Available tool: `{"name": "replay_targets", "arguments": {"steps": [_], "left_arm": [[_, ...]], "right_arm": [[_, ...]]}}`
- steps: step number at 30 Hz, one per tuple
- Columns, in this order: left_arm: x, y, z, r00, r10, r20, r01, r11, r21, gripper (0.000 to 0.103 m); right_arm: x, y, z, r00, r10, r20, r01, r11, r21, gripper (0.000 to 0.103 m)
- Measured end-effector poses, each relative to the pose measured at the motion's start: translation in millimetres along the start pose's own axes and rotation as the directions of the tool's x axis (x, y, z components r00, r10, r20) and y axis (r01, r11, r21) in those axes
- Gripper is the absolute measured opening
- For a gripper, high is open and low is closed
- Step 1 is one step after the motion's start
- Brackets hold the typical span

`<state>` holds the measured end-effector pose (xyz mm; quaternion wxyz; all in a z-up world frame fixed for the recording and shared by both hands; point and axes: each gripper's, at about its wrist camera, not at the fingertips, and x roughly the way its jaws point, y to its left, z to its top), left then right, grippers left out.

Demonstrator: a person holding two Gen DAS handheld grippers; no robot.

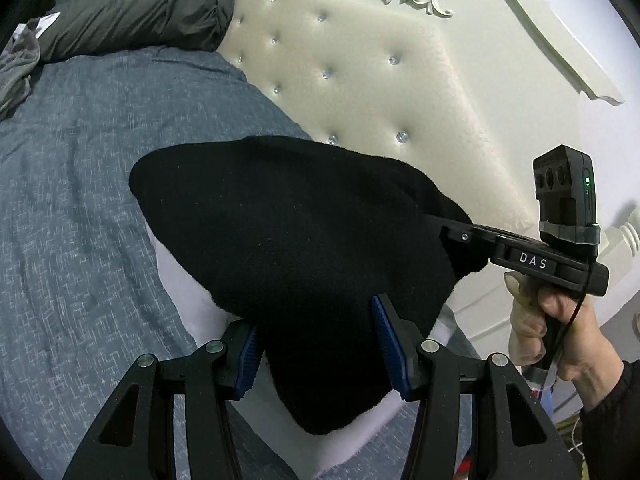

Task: Fold clothes
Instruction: 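Carry the lifted strip end over the body with both grippers, folding it, then lower the folded end onto the stack and open both grippers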

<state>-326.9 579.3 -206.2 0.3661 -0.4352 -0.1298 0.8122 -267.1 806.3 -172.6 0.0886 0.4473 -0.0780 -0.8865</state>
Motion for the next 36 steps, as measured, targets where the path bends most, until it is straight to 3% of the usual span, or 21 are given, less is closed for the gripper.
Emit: {"name": "replay_targets", "arguments": {"steps": [10,18,26,34,36], "left_arm": [[2,-4,-31,0.998,-0.014,-0.063,0.014,1.0,-0.007,0.056],[6,13,-50,0.995,-0.013,-0.095,0.01,1.0,-0.029,0.057],[-32,19,-40,0.998,0.006,-0.059,-0.006,1.0,0.012,0.056],[-41,-3,-16,0.997,0.082,0.005,-0.082,0.987,0.138,0.056],[-33,-8,-12,0.996,0.091,0.012,-0.092,0.985,0.148,0.056]], "right_arm": [[-1,-16,-29,0.994,0.066,-0.086,-0.057,0.993,0.103,0.022],[18,-32,-62,0.995,0.047,-0.086,-0.033,0.987,0.16,0.022],[3,-53,-79,0.999,0.047,-0.017,-0.041,0.969,0.244,0.03],[-56,-36,-59,0.985,-0.077,0.152,0.046,0.98,0.193,0.029],[-58,-23,-49,0.983,-0.073,0.167,0.049,0.989,0.141,0.022]]}}
